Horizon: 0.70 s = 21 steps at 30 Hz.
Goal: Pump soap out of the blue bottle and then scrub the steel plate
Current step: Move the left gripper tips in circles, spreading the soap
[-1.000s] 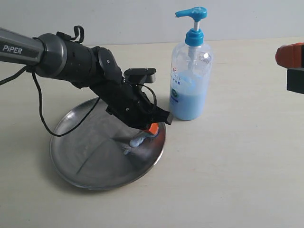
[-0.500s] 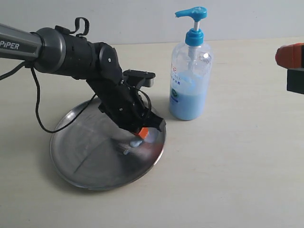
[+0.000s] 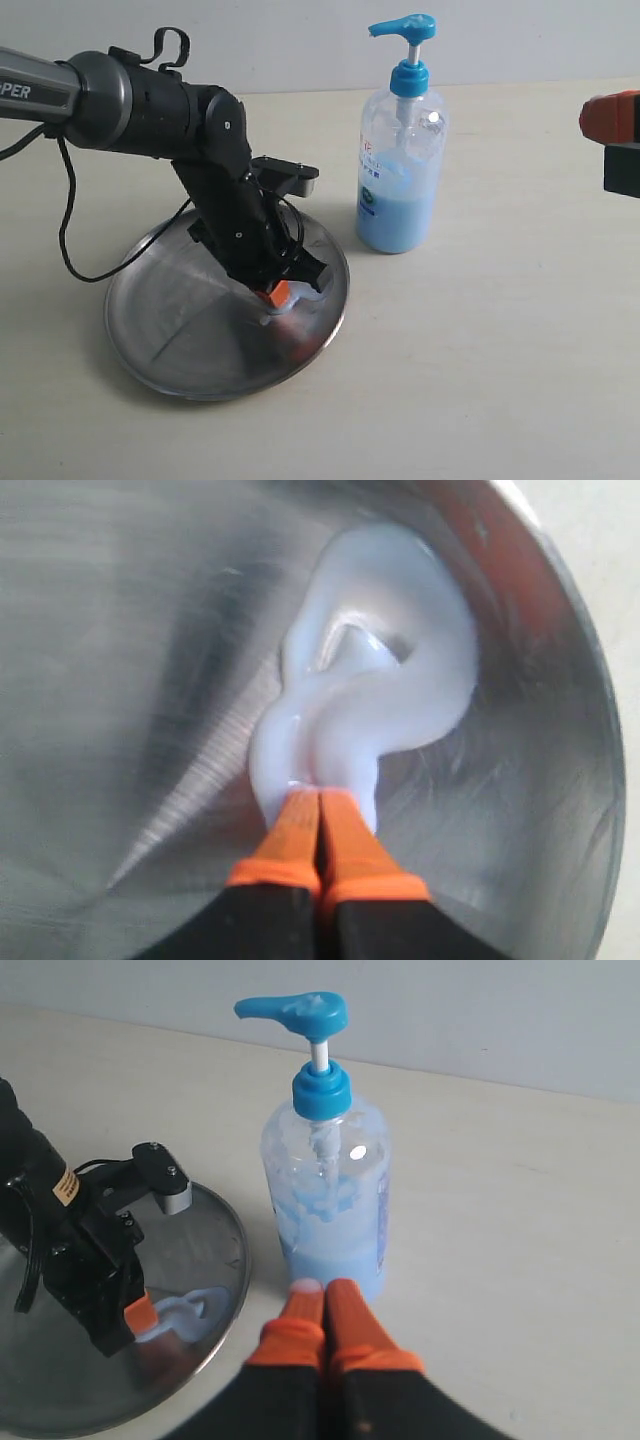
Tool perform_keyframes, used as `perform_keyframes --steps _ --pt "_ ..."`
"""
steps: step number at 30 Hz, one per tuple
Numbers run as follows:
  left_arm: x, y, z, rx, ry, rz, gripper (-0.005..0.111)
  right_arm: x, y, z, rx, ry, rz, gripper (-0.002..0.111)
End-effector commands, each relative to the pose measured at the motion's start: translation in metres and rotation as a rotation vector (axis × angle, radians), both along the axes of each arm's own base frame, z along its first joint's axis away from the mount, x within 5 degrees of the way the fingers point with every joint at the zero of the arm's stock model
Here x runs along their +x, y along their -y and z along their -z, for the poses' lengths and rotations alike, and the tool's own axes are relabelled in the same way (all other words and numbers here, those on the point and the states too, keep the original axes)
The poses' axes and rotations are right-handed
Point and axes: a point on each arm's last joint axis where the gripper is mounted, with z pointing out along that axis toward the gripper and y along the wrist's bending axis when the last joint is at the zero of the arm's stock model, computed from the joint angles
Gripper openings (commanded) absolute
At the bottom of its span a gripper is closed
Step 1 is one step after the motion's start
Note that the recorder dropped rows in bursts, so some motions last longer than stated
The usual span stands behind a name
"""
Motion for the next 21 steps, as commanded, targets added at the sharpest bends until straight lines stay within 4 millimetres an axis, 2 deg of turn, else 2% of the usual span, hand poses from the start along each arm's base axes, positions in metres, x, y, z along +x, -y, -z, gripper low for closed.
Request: perform_keyframes --steps 1,13,21 --pt "-0.005 0.002 -0.005 -0.034 -0.032 -0.014 0.000 -0.001 0.000 0.001 0.006 0.003 -0.001 0.000" --pt "0.001 0.007 -0.004 -0.096 0.010 -0.069 0.000 -0.001 0.000 0.001 0.005 0.001 -0.001 0.000" --pt "0.002 0.012 0.005 -0.132 0.008 -0.076 0.000 -0.001 -0.001 0.001 0.029 -0.009 0.001 0.000"
